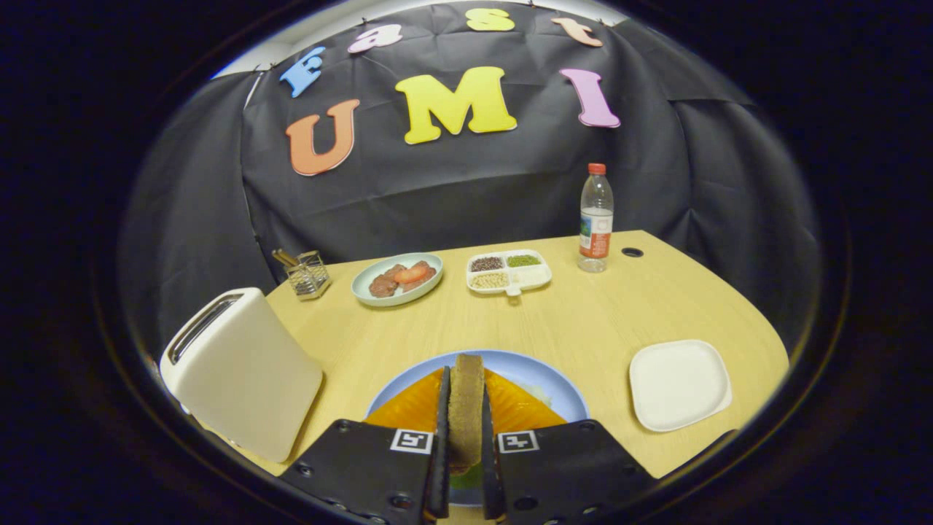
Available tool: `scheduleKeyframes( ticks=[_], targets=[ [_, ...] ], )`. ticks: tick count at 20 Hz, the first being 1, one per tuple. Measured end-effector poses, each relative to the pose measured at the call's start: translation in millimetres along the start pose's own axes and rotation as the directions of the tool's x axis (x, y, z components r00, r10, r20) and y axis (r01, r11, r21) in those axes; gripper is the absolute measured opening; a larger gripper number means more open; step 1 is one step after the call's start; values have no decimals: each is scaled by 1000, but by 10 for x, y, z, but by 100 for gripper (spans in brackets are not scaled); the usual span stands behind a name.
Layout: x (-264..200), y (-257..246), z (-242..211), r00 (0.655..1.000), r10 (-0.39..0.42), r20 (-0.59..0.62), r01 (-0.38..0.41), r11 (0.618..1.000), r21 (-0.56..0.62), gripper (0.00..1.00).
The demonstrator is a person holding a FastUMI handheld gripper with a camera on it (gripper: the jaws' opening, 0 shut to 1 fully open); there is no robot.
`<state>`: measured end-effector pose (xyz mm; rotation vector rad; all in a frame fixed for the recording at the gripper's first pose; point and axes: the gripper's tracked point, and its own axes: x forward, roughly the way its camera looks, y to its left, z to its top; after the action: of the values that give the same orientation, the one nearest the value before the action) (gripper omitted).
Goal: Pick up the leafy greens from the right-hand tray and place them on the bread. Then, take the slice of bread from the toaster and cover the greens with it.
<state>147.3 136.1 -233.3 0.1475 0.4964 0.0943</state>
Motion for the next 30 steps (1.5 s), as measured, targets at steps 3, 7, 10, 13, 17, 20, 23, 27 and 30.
scheduleKeyframes(
  ticks=[3,7,10,13,17,20,23,27,30],
  targets=[
    [86,-127,-89,1000,10,-21,-9,999,45,21],
    [184,-286,-203,999,24,-33,-22,997,67,27],
    [202,-448,-304,999,-30,-29,31,999,30,39],
    [170,-483,-299,996,-91,17,91,995,-47,48],
    [69,-528,-254,982,-179,63,185,976,-117,60],
    [-50,-463,-189,982,-175,76,182,979,-94,71],
    [-240,-430,-71,981,-166,98,172,983,-62,85],
    [-664,-343,246,970,-156,186,168,985,-50,94],
    [-1066,-237,464,954,-149,259,168,984,-52,94]
  ],
)
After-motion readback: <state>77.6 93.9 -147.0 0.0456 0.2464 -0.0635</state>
